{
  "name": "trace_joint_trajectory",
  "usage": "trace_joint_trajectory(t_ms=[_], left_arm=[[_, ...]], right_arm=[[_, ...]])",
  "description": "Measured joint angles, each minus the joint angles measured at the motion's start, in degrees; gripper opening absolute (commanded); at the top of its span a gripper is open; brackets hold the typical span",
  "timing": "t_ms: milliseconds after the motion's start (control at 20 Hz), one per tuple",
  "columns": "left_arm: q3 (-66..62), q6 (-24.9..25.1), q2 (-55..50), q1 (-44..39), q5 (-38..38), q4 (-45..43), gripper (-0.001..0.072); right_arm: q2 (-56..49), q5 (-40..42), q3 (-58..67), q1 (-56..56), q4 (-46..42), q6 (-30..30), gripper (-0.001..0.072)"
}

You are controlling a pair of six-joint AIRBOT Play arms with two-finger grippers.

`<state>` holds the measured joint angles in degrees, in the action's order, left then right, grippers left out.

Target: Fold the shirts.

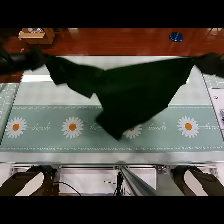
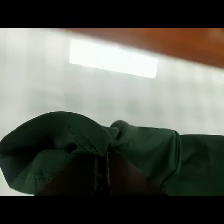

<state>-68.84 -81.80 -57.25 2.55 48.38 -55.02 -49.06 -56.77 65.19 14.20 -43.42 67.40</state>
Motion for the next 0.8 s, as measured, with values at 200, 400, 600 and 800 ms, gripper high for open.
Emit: trace_joint_trajectory(t_ms=[200,400,600,800], left_arm=[[-8.6,1.4,4.9,0.0,0.0,-1.7,0.0024],[-12.0,1.9,8.7,0.0,1.8,-2.8,0.0023],[-12.9,-0.1,11.7,0.0,9.7,-3.1,0.0023],[-13.2,-4.8,15.3,0.0,22.1,-3.2,0.0023]], right_arm=[[2.0,-0.4,9.7,0.0,1.7,5.2,0.0023],[2.6,-2.8,17.7,0.0,2.3,8.6,0.0023],[2.8,-6.7,21.9,0.0,1.4,11.7,0.0023],[2.8,-16.5,23.3,0.0,-1.5,15.7,0.0023]])
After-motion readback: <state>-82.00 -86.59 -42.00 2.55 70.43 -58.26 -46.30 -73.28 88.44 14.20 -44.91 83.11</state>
